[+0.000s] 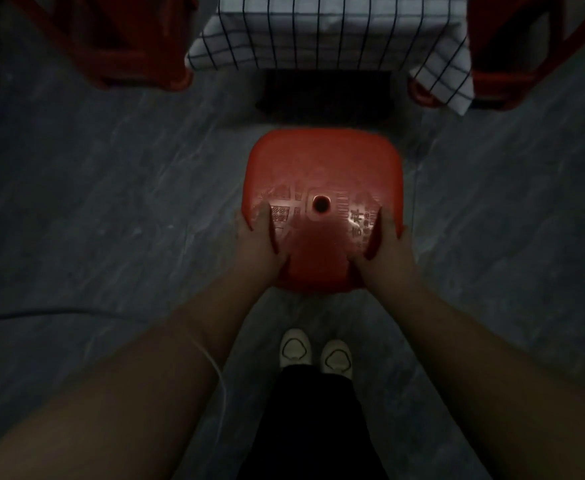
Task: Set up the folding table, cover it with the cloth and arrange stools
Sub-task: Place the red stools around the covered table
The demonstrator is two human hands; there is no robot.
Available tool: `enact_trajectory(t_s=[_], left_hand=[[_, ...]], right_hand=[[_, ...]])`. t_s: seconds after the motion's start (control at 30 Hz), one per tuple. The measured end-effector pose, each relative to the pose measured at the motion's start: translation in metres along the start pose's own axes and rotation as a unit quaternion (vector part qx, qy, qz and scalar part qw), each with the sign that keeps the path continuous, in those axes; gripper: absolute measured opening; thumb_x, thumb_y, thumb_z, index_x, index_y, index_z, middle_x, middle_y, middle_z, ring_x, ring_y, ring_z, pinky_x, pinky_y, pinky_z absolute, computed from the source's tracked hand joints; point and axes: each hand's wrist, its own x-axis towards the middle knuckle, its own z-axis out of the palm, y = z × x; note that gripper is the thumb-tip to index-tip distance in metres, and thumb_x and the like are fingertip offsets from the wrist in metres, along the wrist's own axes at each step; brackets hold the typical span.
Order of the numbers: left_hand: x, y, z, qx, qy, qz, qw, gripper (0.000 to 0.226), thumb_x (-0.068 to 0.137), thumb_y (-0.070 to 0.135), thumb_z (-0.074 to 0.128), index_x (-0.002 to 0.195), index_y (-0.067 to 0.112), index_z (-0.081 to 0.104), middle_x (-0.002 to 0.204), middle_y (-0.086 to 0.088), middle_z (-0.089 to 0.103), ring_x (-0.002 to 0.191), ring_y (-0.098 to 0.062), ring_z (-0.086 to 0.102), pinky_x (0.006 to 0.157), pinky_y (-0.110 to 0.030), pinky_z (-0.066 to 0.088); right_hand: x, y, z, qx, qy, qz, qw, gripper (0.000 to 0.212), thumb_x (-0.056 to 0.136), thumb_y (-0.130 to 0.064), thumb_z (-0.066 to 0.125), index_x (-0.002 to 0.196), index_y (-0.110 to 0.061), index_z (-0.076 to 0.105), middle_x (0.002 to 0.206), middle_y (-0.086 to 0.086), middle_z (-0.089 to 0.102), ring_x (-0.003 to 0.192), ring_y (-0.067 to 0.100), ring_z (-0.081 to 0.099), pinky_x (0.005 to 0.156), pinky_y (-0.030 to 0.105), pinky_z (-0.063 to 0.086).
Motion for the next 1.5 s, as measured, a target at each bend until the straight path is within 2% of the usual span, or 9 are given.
enact_trajectory(t_s=[0.13, 0.37, 0.7, 0.93, 1.07, 1.13, 1.2, 1.3, 1.5], left_hand=[[-0.019, -0.022, 0.017, 0.012, -0.009, -0.004, 1.0, 0.103, 0.086, 0.037, 0.073, 0.158, 0.029, 0.001, 0.163, -0.016, -0.01, 0.15, -0.034, 0.007, 0.12, -0.044, 0.017], [-0.036, -0.042, 0.035, -0.02, -0.012, -0.011, 1.0, 0.105, 0.082, 0.029, 0.078, 0.157, 0.034, 0.005, 0.163, -0.015, -0.005, 0.147, -0.036, 0.023, 0.117, -0.051, 0.03], [-0.058, -0.051, 0.041, -0.042, -0.01, -0.004, 0.999, 0.103, 0.082, 0.023, 0.078, 0.157, 0.033, 0.008, 0.163, -0.014, -0.006, 0.149, -0.034, 0.017, 0.119, -0.05, 0.028], [-0.062, -0.045, 0.028, 0.003, -0.026, -0.016, 1.0, 0.092, 0.086, 0.031, 0.069, 0.157, 0.03, 0.011, 0.159, -0.024, 0.007, 0.143, -0.041, 0.025, 0.115, -0.052, 0.032], [-0.083, -0.02, -0.024, 0.051, -0.013, 0.007, 0.999, 0.071, 0.082, 0.041, 0.049, 0.147, 0.018, 0.032, 0.147, -0.028, 0.032, 0.134, -0.046, 0.035, 0.109, -0.053, 0.036], [-0.1, -0.002, -0.065, 0.081, 0.005, 0.032, 0.996, 0.073, 0.082, 0.04, 0.047, 0.149, 0.016, 0.031, 0.151, -0.026, 0.032, 0.138, -0.043, 0.032, 0.113, -0.052, 0.031], [-0.123, 0.024, -0.115, 0.095, 0.031, 0.052, 0.994, 0.073, 0.089, 0.038, 0.05, 0.154, 0.015, 0.024, 0.157, -0.022, 0.026, 0.144, -0.039, 0.026, 0.117, -0.049, 0.027], [-0.163, 0.076, -0.199, 0.093, 0.064, 0.089, 0.99, 0.075, 0.094, 0.041, 0.048, 0.157, 0.018, 0.015, 0.164, -0.015, 0.016, 0.15, -0.035, 0.016, 0.121, -0.047, 0.021], [-0.244, 0.189, -0.35, 0.129, 0.171, 0.19, 0.958, 0.071, 0.097, 0.044, 0.044, 0.157, 0.021, 0.013, 0.163, -0.011, 0.019, 0.148, -0.035, 0.018, 0.117, -0.054, 0.025]], right_hand=[[-0.028, 0.016, 0.012, -0.002, 0.012, -0.012, 1.0, 0.105, 0.083, -0.026, 0.078, 0.158, -0.037, 0.005, 0.155, 0.013, 0.019, 0.136, 0.034, 0.041, 0.11, 0.045, 0.039], [-0.054, 0.025, 0.022, 0.012, 0.016, 0.0, 1.0, 0.109, 0.081, -0.019, 0.079, 0.157, -0.04, 0.003, 0.158, 0.017, 0.015, 0.143, 0.033, 0.032, 0.116, 0.046, 0.034], [-0.072, 0.034, 0.024, 0.018, -0.005, 0.016, 1.0, 0.109, 0.083, -0.017, 0.078, 0.158, -0.039, 0.003, 0.162, 0.016, 0.008, 0.146, 0.032, 0.028, 0.117, 0.046, 0.032], [-0.074, 0.018, 0.009, -0.032, -0.024, 0.019, 0.999, 0.094, 0.083, -0.013, 0.071, 0.158, -0.024, 0.015, 0.158, 0.025, 0.01, 0.143, 0.041, 0.027, 0.116, 0.044, 0.032], [-0.096, -0.024, -0.043, -0.052, 0.021, -0.004, 0.998, 0.062, 0.082, -0.013, 0.063, 0.141, -0.012, 0.043, 0.137, 0.027, 0.04, 0.12, 0.045, 0.047, 0.101, 0.045, 0.041], [-0.115, -0.053, -0.082, -0.057, 0.046, -0.02, 0.997, 0.061, 0.084, -0.024, 0.059, 0.141, -0.006, 0.046, 0.135, 0.029, 0.045, 0.122, 0.047, 0.047, 0.105, 0.048, 0.038], [-0.138, -0.084, -0.129, -0.072, 0.057, -0.042, 0.995, 0.072, 0.08, -0.03, 0.058, 0.145, -0.003, 0.042, 0.144, 0.029, 0.043, 0.131, 0.046, 0.043, 0.112, 0.047, 0.033], [-0.178, -0.132, -0.2, -0.084, 0.099, -0.095, 0.987, 0.073, 0.082, -0.02, 0.063, 0.149, -0.005, 0.039, 0.15, 0.025, 0.04, 0.139, 0.042, 0.037, 0.118, 0.043, 0.028], [-0.255, -0.226, -0.323, -0.126, 0.177, -0.161, 0.963, 0.079, 0.08, -0.035, 0.047, 0.154, -0.017, 0.031, 0.159, 0.018, 0.031, 0.147, 0.035, 0.025, 0.121, 0.044, 0.022]])
